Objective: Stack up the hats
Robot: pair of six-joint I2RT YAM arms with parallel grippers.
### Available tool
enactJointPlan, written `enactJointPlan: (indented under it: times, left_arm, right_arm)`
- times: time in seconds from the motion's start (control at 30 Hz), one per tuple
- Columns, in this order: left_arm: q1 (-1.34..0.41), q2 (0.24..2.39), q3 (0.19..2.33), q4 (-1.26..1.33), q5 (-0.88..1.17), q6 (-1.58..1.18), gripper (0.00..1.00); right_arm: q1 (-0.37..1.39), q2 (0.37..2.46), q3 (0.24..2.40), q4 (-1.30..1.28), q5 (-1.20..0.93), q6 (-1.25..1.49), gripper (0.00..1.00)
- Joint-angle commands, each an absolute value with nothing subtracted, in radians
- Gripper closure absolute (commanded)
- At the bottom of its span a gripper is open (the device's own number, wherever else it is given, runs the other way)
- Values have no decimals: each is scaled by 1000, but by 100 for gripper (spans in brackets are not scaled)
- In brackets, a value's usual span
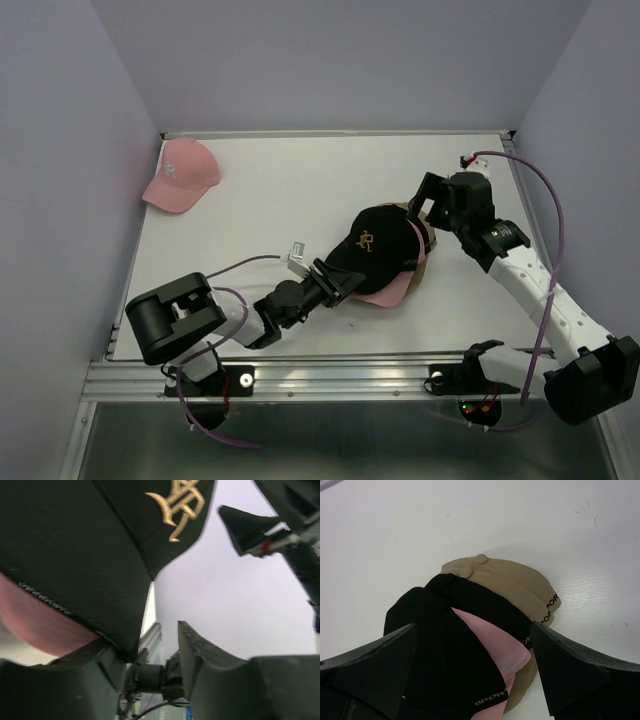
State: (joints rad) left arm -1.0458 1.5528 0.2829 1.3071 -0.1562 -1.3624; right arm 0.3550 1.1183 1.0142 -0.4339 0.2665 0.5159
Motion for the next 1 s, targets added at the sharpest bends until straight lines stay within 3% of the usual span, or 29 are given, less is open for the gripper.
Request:
enactJointPlan:
  times: [0.0,0.1,0.3,0.43,0.63,0.97]
  left_arm:
    - [-1069,1430,307,1279,-153,-1312,43]
    - [-1083,1350,371,1021,-182,-1250,42]
    - [-1098,1250,370,841,-236,-1215,36]
    - [-1100,1282,400,808,-215,-1192,30]
    - [-1101,1370,479,759,-147,-1135,30]
    - [-1101,1287,531,539,-161,-1051,23]
  right_arm:
    - [357,1134,1020,-399,192,469,0]
    - [357,1138,1019,-390,151,459,0]
    - [357,1121,1008,-357,30,420,0]
    - [357,1108,1002,-330,-37,403,0]
    - [357,1091,1008,-327,-90,387,0]
    - [390,1077,1011,-290,-293,342,0]
